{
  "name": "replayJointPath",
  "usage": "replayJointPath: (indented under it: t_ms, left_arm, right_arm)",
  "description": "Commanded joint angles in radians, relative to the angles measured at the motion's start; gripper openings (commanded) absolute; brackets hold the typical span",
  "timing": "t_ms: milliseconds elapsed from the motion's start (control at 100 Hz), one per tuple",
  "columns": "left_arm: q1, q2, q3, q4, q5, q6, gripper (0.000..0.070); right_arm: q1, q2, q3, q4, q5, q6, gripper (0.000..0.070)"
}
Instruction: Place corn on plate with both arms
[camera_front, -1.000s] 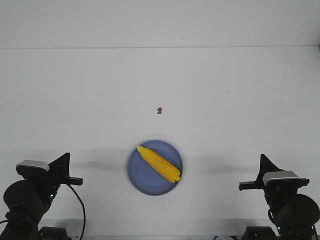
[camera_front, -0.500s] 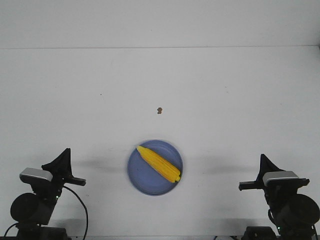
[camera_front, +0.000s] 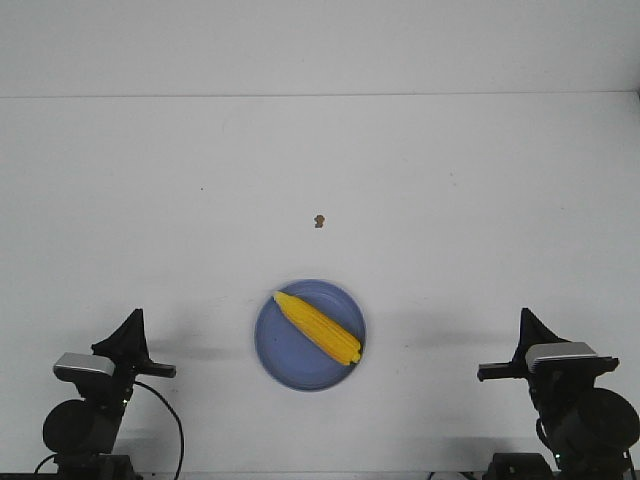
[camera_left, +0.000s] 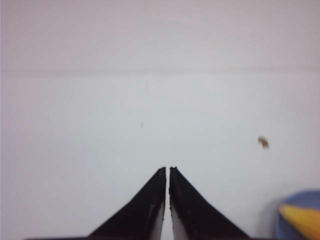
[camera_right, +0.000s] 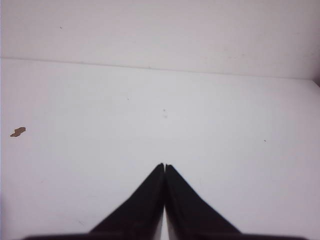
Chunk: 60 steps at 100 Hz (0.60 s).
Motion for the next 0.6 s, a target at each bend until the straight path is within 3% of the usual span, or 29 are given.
replayJointPath:
  t_ms: [0,590]
  left_arm:
    - [0.005,-0.002,-0.019,0.035,-0.002,0.001,0.0012]
    - [0.005,-0.002,-0.05,0.072,-0.001,-0.003,0.0012]
  right_arm:
    - [0.0,0.002,0.01,0.01,0.003,0.009,0.0]
    - [0.0,0.002,0.01,0.01,0.003,0.009,0.0]
